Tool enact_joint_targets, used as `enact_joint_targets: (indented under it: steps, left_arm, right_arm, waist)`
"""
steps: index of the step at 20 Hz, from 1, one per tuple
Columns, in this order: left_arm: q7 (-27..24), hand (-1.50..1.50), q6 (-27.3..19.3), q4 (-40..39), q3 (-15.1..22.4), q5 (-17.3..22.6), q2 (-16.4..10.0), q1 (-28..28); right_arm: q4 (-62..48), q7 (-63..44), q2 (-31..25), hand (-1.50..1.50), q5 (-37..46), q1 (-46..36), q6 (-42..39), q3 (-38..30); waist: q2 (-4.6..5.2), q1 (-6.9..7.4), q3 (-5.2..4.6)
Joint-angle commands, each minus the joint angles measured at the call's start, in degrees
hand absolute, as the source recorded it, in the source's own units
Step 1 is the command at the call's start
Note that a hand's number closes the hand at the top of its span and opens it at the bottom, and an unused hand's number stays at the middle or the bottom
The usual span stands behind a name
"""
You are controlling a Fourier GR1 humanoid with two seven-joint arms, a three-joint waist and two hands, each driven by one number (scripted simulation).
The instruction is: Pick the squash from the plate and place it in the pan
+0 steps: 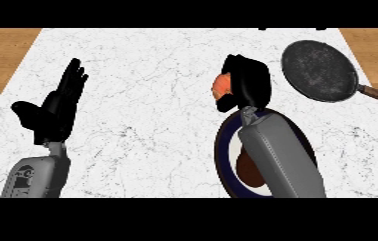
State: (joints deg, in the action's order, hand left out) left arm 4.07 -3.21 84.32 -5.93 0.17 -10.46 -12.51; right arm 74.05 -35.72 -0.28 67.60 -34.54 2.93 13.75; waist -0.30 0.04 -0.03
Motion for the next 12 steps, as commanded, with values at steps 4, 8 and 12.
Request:
enact_joint_targets:
  steps: [4,8,12]
  left_arm:
    - [0.8,0.00,-1.9,-0.1,0.6,-1.5,1.2,-1.1]
    - [0.2,0.00,-1.3,2.3,2.2,-1.8,2.2,1.9]
    - [0.5,0.00,-0.7,-1.7,-0.2,-0.7,0.5,-3.8]
  right_arm:
    - [7.3,1.9,-2.5,1.50,-4.6,1.3,5.8,-8.0]
    - [1.5,7.6,-5.8,1.50,-12.7,-2.1,10.2,-18.1]
    - [-8.8,16.2,-14.2,1.50,-16.2,-4.1,11.1,-24.7]
  waist:
    - [0.27,-0.37,0.06]
    - [0.44,0.53,0.08]
    - [0.80,0.47,0.08]
